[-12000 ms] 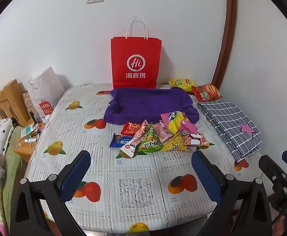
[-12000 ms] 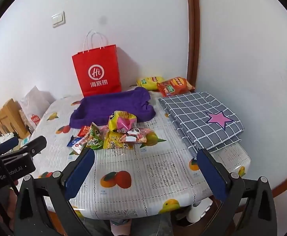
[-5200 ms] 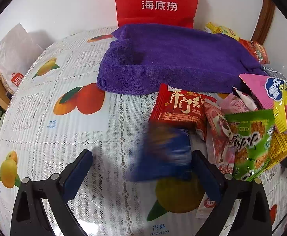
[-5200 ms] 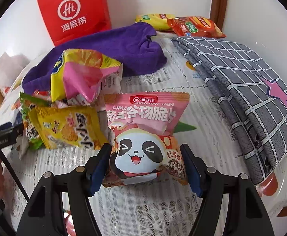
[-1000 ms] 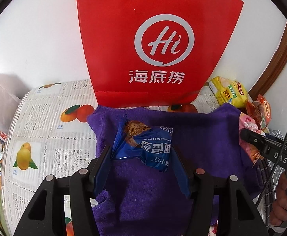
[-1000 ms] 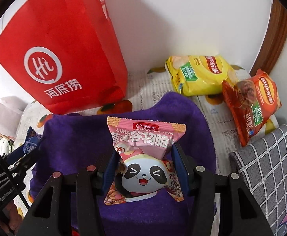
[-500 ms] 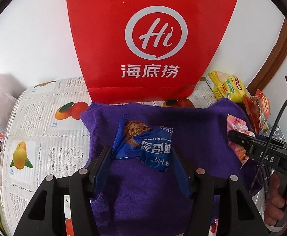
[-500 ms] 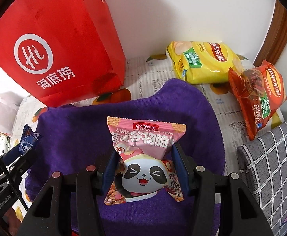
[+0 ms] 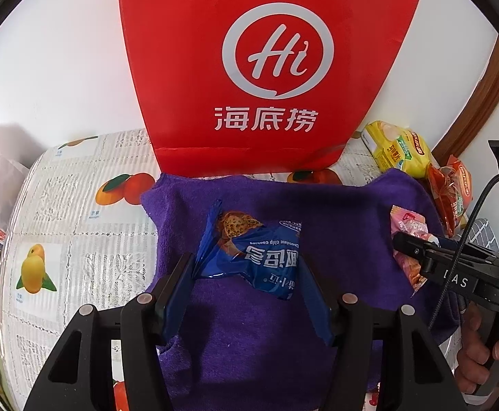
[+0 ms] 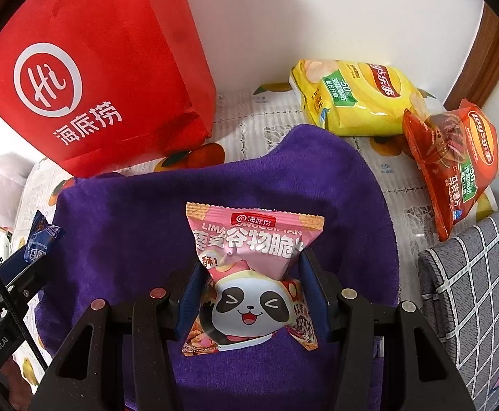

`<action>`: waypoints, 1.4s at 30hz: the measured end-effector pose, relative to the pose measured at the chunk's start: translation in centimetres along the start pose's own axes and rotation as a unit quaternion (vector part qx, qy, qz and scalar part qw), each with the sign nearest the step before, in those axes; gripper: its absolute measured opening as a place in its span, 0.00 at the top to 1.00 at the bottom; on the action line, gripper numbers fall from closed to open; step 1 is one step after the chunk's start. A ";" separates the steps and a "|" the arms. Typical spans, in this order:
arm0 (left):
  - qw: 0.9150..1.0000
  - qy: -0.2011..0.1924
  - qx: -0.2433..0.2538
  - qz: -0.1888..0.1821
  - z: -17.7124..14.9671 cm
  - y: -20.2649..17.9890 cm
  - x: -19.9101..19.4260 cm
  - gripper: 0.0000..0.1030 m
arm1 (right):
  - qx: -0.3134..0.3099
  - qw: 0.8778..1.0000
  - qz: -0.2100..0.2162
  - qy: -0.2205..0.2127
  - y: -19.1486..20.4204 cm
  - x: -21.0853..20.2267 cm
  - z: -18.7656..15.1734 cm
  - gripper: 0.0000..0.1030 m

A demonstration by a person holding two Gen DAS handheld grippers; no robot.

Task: Organize snacks
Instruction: 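Release the panda packet onto the towel with the right tool while the left tool releases the blue packet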

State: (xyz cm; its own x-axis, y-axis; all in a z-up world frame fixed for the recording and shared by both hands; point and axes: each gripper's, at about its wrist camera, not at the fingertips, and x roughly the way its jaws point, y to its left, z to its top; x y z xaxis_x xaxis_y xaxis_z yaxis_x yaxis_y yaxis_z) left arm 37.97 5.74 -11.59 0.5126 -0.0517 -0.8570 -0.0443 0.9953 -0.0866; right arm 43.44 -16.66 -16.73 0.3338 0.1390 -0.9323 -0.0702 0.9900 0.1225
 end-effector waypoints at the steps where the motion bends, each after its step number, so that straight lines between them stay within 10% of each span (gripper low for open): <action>1: 1.000 0.000 0.000 0.000 0.0 0.0 0.0 0.43 | 0.000 1.000 0.000 0.001 0.0 0.1 0.0 0.47; 42: 0.999 0.038 0.018 -0.010 -0.7 -1.5 2.2 0.43 | 0.000 0.998 -0.022 -0.059 0.2 -6.0 0.2 0.30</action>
State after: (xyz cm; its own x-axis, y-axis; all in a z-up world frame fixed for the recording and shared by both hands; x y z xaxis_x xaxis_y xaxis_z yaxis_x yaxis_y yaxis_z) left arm 38.59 4.05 -13.73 0.4469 -0.0771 -0.8913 -0.0027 0.9962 -0.0875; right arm 41.65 -17.27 -11.04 0.4453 0.0983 -0.8900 -0.0540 0.9951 0.0828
